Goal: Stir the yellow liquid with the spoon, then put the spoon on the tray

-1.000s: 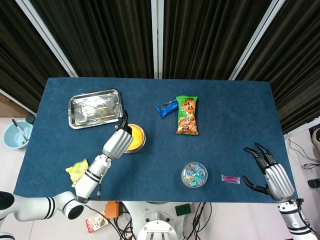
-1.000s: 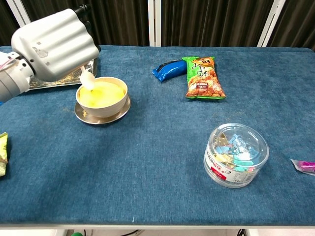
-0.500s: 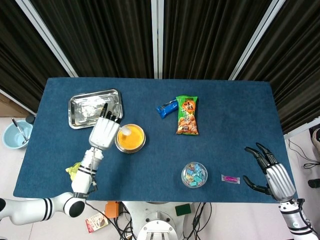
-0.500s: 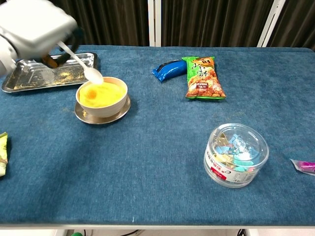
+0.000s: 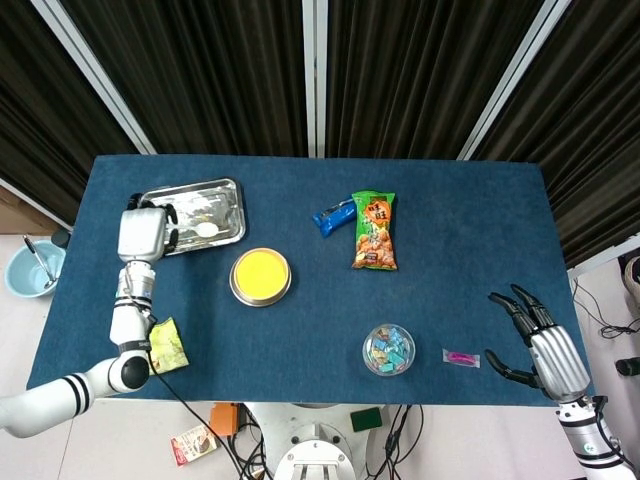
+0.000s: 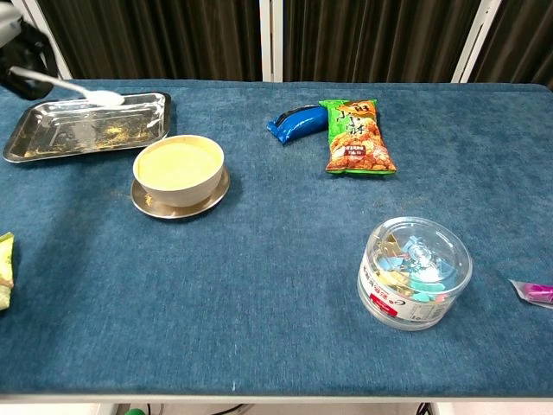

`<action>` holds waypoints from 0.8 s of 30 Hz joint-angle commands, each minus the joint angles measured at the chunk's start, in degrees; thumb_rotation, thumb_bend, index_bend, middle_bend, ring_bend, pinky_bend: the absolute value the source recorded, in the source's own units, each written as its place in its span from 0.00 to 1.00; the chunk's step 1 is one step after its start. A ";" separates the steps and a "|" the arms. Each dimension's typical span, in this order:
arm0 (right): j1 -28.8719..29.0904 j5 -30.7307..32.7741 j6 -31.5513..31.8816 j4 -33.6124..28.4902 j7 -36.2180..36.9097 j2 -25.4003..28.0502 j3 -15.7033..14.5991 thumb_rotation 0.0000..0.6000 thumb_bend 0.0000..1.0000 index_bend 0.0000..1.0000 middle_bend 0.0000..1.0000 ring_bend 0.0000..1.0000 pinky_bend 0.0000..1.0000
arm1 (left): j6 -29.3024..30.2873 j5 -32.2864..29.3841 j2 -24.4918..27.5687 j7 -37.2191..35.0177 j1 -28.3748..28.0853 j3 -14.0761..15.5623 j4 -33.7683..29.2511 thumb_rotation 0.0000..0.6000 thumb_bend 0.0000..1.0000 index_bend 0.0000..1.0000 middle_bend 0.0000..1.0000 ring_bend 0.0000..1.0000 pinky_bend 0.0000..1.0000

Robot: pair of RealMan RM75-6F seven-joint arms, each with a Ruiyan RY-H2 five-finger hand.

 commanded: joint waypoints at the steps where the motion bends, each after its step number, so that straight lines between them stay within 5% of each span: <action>1: -0.02 0.21 -0.21 -0.35 -0.30 0.16 0.05 1.00 0.29 0.12 0.17 0.02 0.13 | -5.39 -3.95 -2.67 -3.40 -1.60 -0.45 8.05 1.00 0.42 0.55 0.52 0.32 0.13; 15: 0.88 1.57 -2.68 -3.25 -3.19 0.40 0.88 1.00 0.29 0.12 0.17 0.02 0.13 | -14.99 -7.62 -9.21 -6.75 -5.25 0.26 25.93 1.00 0.36 0.47 0.42 0.24 0.13; 21: 1.11 1.54 -3.01 -3.91 -3.70 0.57 1.07 1.00 0.29 0.12 0.17 0.02 0.13 | -14.35 -6.70 -9.46 -6.64 -5.13 1.06 26.55 1.00 0.29 0.30 0.29 0.17 0.13; 24: 1.05 1.57 -2.90 -3.86 -3.53 0.83 1.09 1.00 0.29 0.12 0.17 0.02 0.13 | -12.12 -5.51 -7.50 -6.58 -3.98 1.53 23.43 1.00 0.29 0.29 0.28 0.17 0.13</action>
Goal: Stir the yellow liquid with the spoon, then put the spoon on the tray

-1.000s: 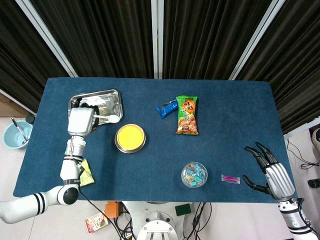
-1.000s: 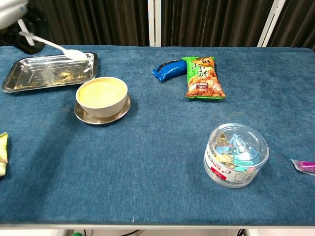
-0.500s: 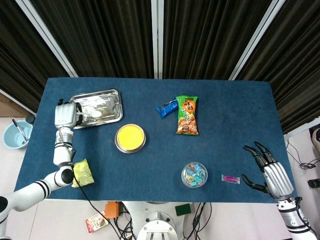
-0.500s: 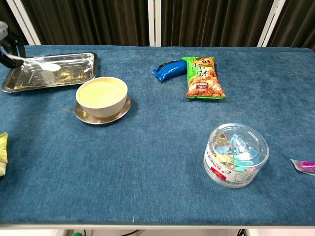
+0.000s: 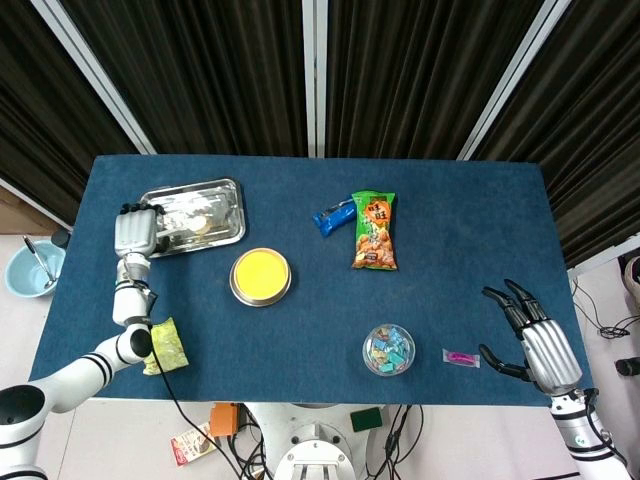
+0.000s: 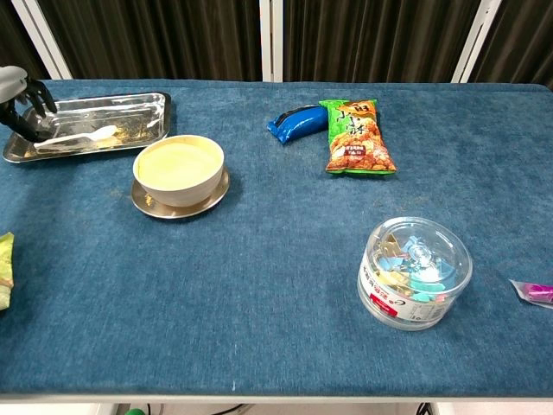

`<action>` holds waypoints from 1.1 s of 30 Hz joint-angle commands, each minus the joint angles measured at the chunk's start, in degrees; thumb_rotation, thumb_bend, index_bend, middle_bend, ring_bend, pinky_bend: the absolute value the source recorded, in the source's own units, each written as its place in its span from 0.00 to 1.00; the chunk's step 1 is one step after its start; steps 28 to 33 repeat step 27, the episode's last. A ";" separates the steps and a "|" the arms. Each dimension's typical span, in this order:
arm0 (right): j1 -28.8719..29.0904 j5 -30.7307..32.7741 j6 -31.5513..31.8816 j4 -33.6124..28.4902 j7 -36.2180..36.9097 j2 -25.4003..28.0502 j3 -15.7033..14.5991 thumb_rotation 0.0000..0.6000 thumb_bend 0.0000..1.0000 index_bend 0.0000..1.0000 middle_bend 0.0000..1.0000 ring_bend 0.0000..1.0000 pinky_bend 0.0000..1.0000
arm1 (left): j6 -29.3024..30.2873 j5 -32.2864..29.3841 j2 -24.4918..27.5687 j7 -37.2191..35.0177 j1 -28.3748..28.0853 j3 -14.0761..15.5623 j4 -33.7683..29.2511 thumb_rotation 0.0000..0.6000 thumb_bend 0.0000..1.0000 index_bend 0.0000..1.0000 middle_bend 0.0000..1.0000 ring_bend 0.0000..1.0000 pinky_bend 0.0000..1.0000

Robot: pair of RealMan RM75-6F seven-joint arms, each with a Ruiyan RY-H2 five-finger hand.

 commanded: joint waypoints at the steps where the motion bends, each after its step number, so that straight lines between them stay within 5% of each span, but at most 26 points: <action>1: -0.09 0.23 -0.05 0.19 0.36 0.37 -0.06 1.00 0.29 0.12 0.17 0.02 0.13 | 3.48 1.93 3.03 -0.14 1.81 0.68 -4.80 1.00 0.29 0.29 0.28 0.17 0.13; 6: -0.68 2.50 -0.58 1.33 1.61 2.18 -0.04 1.00 0.29 0.12 0.17 0.02 0.13 | 11.98 7.00 10.92 -0.72 6.80 2.53 -16.89 1.00 0.29 0.29 0.30 0.17 0.13; 11: -1.96 5.10 0.40 3.10 0.72 3.70 0.85 1.00 0.31 0.12 0.16 0.02 0.13 | 18.25 18.82 24.66 -6.56 14.88 9.34 -34.10 1.00 0.29 0.29 0.29 0.17 0.11; 16: -3.07 6.03 0.68 4.16 0.52 3.69 0.66 1.00 0.31 0.12 0.14 0.02 0.13 | 30.90 29.93 30.41 -8.08 23.31 15.47 -42.51 1.00 0.27 0.29 0.28 0.17 0.11; 24: -5.84 6.21 3.39 7.58 1.84 0.88 0.03 1.00 0.31 0.11 0.13 0.01 0.13 | 43.56 39.93 31.26 -9.05 34.12 23.25 -44.82 1.00 0.26 0.29 0.27 0.17 0.11; 33: -6.13 5.62 4.11 8.01 1.82 0.59 0.13 1.00 0.31 0.11 0.13 0.01 0.13 | 45.69 40.70 31.35 -8.45 36.54 24.07 -45.58 1.00 0.26 0.28 0.25 0.15 0.11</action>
